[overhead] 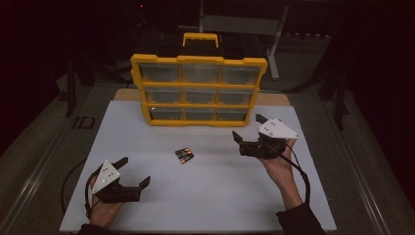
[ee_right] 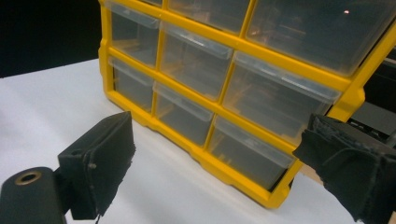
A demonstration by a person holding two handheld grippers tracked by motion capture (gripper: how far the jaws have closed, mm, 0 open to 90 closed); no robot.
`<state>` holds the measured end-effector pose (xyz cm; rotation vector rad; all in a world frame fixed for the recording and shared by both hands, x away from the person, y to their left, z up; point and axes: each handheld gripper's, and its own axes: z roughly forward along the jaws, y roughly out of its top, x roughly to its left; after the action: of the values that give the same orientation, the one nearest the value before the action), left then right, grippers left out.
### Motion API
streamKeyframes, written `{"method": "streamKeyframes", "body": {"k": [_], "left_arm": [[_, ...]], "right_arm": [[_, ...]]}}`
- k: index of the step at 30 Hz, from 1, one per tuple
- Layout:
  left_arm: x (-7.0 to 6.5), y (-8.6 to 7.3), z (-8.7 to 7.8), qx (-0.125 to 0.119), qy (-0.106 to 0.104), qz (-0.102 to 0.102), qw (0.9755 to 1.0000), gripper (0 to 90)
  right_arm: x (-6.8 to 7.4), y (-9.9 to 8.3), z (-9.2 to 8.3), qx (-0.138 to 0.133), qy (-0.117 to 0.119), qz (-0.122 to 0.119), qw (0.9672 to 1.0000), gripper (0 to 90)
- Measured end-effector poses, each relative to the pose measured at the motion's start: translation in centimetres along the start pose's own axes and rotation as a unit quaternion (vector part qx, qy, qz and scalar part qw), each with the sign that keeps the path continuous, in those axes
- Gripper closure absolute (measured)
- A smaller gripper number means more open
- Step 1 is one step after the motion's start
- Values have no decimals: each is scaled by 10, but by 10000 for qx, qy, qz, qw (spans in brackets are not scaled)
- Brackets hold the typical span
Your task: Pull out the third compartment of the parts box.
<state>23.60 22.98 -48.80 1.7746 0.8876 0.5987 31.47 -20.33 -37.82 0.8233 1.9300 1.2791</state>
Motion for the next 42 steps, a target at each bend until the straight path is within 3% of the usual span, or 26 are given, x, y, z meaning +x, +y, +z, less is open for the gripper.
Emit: {"method": "streamKeyframes", "body": {"k": [17, 21, 42], "left_arm": [[0, 0, 0, 5, -16, -10, 10000, 1], [0, 0, 0, 1, -27, -4, 10000, 1], [0, 0, -1, 0, -25, -9, 10000, 1]], "right_arm": [[-13, 23, 11, -86, -124, -84, 9998, 89], [-17, 24, 23, 87, -181, -198, 9996, 89], [-29, 39, 58, 273, -269, -438, 9983, 89]]}}
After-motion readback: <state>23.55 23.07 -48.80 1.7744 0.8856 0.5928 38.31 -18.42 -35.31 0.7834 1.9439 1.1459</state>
